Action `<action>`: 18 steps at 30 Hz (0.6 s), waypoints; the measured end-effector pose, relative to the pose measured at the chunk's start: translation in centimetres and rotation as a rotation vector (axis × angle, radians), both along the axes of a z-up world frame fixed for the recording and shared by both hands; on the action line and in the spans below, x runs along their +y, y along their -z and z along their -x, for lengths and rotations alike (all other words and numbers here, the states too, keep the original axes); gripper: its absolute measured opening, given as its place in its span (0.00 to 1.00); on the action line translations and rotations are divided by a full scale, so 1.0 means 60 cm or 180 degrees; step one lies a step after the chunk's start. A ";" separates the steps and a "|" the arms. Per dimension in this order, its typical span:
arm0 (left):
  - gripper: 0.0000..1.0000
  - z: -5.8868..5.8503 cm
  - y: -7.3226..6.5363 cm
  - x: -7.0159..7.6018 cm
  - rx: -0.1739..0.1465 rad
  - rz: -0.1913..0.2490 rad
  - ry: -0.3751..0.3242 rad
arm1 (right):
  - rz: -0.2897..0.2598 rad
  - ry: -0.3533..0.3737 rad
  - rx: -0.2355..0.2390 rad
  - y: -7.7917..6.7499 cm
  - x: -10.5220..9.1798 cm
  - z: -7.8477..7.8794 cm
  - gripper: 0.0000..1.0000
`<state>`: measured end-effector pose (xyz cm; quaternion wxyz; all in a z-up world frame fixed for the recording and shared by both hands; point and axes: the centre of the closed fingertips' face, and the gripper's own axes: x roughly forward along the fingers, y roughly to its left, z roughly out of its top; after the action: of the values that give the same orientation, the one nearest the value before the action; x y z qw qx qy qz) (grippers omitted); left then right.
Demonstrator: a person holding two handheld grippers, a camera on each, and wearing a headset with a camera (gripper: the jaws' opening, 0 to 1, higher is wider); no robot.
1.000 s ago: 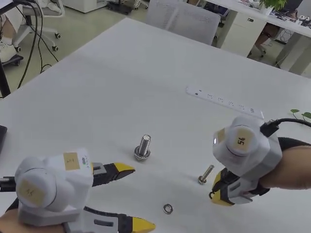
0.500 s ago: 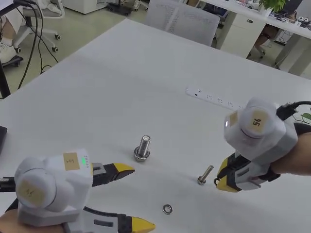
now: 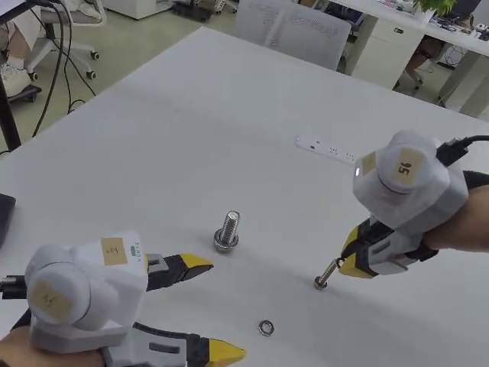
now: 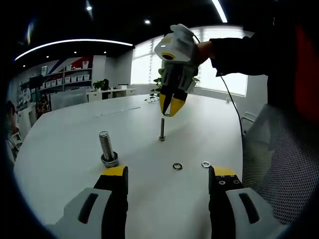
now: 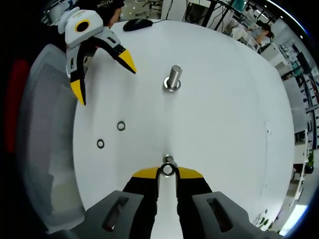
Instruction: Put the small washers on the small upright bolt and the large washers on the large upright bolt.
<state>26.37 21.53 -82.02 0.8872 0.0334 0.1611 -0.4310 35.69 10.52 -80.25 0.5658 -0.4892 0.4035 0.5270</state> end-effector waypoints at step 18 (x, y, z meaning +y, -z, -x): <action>0.64 0.000 0.007 0.004 0.0031 -0.0022 -0.0024 | 0.0023 0.0001 0.0018 0.012 0.004 -0.009 0.14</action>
<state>26.35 21.79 -82.43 0.8879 0.0338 0.1671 -0.4273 36.22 10.74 -80.95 0.5629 -0.4897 0.4070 0.5269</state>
